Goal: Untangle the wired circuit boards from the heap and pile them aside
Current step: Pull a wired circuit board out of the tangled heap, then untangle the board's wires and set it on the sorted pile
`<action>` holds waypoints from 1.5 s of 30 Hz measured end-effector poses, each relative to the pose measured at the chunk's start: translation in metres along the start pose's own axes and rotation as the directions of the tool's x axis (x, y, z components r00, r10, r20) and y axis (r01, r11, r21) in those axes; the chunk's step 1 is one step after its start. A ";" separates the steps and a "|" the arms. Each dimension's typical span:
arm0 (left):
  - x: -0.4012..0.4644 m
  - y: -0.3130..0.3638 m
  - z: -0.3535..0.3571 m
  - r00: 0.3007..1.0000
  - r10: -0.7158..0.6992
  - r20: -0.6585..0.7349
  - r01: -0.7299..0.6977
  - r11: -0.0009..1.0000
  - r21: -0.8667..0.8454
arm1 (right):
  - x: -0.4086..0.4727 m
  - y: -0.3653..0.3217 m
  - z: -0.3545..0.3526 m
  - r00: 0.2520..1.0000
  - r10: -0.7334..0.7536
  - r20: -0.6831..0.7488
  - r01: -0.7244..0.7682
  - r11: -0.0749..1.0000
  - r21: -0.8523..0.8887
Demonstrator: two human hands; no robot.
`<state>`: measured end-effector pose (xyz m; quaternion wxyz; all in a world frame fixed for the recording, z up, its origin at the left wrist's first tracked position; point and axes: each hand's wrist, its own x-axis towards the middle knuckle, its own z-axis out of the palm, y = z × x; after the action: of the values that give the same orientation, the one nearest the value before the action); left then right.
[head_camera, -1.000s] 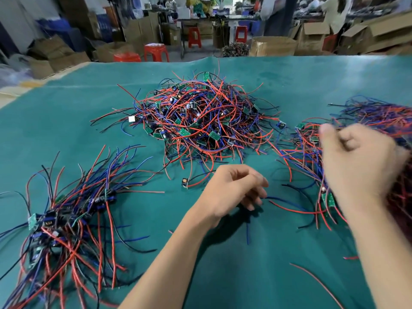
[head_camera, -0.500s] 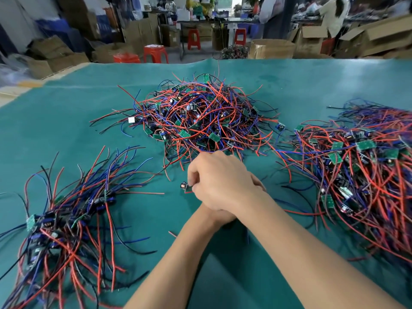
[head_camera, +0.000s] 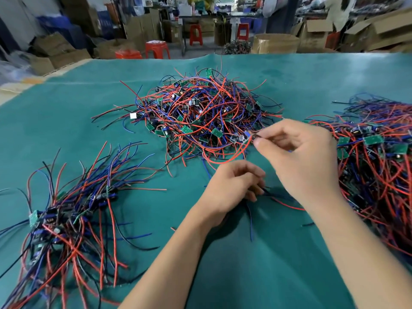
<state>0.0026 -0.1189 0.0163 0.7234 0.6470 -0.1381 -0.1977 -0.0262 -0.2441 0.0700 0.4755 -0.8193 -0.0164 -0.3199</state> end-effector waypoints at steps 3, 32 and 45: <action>0.000 0.008 0.002 0.999 -0.040 -0.008 0.038 0.980 -0.193 | -0.010 0.009 -0.008 0.989 0.109 0.097 -0.101 0.991 -0.085; -0.008 0.011 -0.005 0.994 0.109 -0.032 -0.111 0.991 -0.074 | -0.016 0.036 0.003 0.905 0.251 0.344 -0.268 0.963 0.003; -0.007 0.013 -0.009 0.996 0.087 -0.007 -0.085 0.951 -0.296 | -0.008 0.030 -0.003 0.881 0.460 0.110 -0.457 0.769 0.447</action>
<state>0.0021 -0.1067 0.0283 0.8195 0.5243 -0.1370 -0.1865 -0.0239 -0.2610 0.0436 0.7193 -0.6610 0.1098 -0.1836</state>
